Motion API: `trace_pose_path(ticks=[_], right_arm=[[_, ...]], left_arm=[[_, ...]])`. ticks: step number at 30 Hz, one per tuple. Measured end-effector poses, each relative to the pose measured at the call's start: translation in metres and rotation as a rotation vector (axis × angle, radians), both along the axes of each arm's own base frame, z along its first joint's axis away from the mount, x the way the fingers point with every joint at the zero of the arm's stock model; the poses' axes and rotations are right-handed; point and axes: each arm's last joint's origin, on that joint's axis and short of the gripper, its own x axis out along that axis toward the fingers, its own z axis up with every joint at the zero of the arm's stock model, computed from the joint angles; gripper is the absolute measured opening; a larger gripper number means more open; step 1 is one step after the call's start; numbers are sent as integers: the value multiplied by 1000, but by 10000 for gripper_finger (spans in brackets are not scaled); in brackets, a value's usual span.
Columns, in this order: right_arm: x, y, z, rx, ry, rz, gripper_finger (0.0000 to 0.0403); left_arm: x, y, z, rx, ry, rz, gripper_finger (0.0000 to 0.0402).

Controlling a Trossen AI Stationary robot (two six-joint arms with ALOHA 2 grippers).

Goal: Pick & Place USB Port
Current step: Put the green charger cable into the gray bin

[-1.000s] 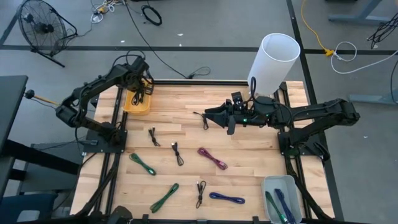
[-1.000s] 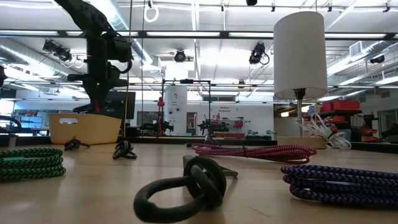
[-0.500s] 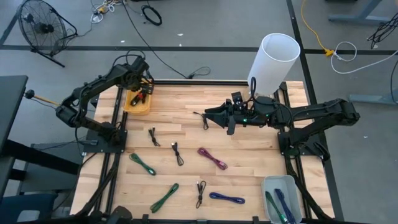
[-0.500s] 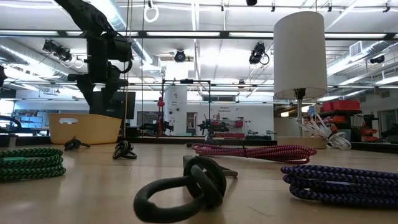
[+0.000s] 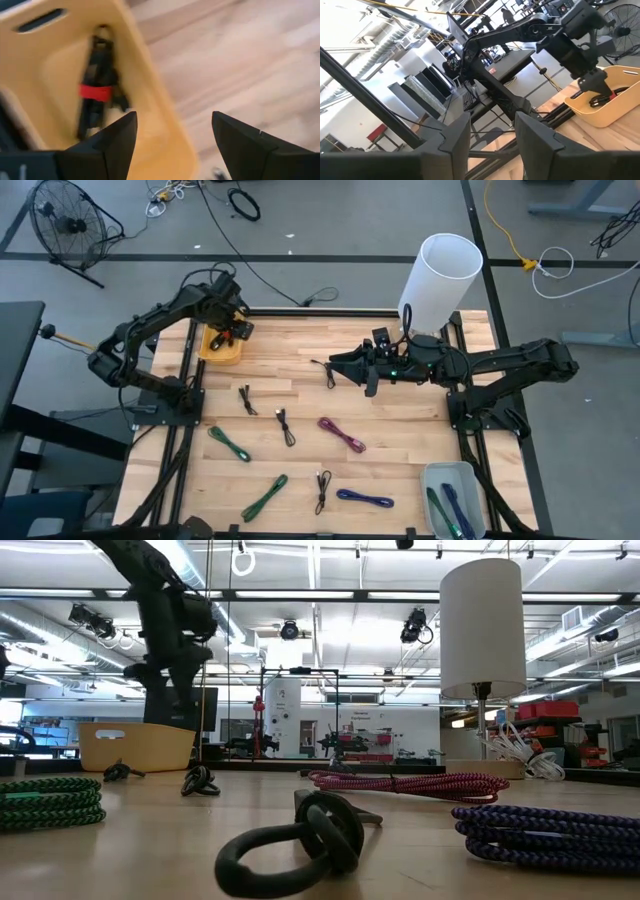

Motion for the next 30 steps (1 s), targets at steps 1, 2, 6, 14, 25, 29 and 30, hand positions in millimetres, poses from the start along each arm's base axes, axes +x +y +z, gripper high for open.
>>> trace_pose_path(ticks=[1,2,6,14,25,29,30], right_arm=[[0,0,0,0,0,-1,153],[0,-1,0,0,1,-4,153],[0,-3,-1,0,6,-10,153],[0,-4,-2,-1,25,-13,153],[0,-5,-3,0,28,-16,153],[0,-4,-3,0,28,-16,153],[0,-4,-3,0,27,-16,153]], left_arm=[[0,-2,3,-4,-29,-16,259],[1,-5,7,2,-59,-31,259],[0,-18,27,21,-182,-110,259],[1,-74,60,-55,-401,-424,259],[4,-168,69,-321,-333,-747,259],[3,-195,66,-349,-223,-874,259],[4,-201,65,-347,-202,-908,259]])
